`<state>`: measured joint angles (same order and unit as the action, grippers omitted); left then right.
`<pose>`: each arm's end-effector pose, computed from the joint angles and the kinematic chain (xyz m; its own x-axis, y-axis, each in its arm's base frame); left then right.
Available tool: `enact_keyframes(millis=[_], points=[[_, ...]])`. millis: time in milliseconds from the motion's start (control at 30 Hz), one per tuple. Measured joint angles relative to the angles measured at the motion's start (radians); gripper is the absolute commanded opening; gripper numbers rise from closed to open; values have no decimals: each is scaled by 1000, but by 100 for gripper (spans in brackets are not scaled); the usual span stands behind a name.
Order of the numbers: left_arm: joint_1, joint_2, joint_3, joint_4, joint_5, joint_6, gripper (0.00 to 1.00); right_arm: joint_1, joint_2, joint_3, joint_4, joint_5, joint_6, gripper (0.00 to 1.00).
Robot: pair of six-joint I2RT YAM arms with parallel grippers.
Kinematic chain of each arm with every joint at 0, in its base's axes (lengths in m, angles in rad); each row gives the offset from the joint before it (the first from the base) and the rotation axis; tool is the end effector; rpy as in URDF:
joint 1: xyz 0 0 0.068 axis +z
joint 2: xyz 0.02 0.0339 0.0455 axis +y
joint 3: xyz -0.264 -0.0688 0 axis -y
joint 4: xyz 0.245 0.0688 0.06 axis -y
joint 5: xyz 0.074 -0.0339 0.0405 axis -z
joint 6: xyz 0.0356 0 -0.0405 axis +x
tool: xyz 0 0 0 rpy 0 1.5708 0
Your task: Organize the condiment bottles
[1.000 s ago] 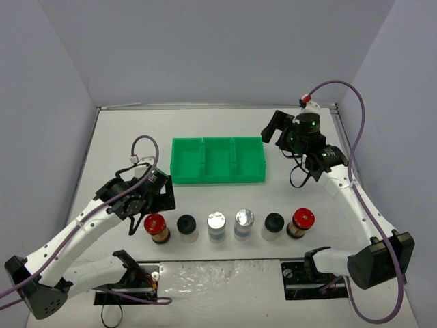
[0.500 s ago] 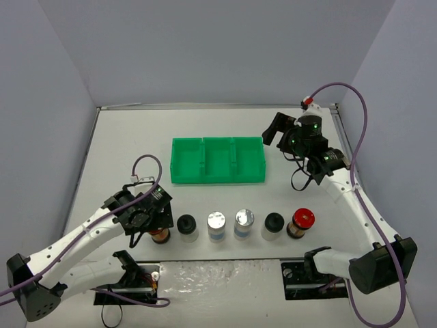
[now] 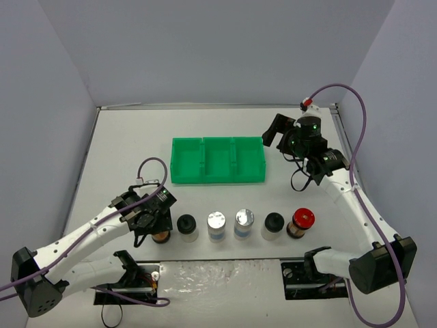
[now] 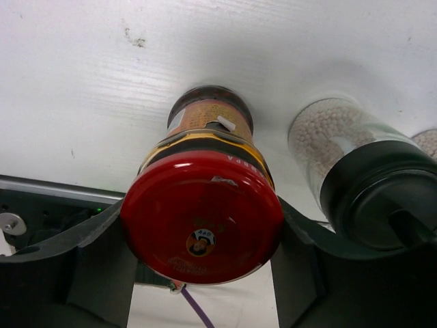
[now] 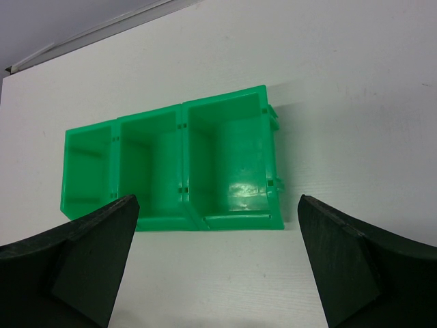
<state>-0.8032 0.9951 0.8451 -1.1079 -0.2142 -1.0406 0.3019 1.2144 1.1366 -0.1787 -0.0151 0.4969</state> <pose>0.1172 -0.1106 0.2542 -0.9015 -0.2798 -0.3301 -0.2374 0.9576 -0.1633 0.2699 0.0846 0.3739 -0.3613 0.3867 -0.8485 -0.1581 0.8714 0.4645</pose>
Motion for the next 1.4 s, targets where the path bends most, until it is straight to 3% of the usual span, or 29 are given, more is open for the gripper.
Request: enact_keyframes(millis=[300, 600, 833, 1133, 1400], points=[[-10, 13, 36, -39, -35, 1, 0, 0, 0, 0, 0, 0, 0, 100], [-13, 137, 473, -118, -199, 132, 0, 0, 0, 0, 0, 0, 0, 100], [40, 336, 688, -50, -236, 301, 0, 0, 0, 0, 0, 0, 0, 100], [241, 675, 908, 104, -125, 506, 0, 0, -6, -1, -1, 0, 7, 100], [295, 919, 1155, 172, -58, 594, 0, 1, -21, -2, -7, 20, 10, 100]])
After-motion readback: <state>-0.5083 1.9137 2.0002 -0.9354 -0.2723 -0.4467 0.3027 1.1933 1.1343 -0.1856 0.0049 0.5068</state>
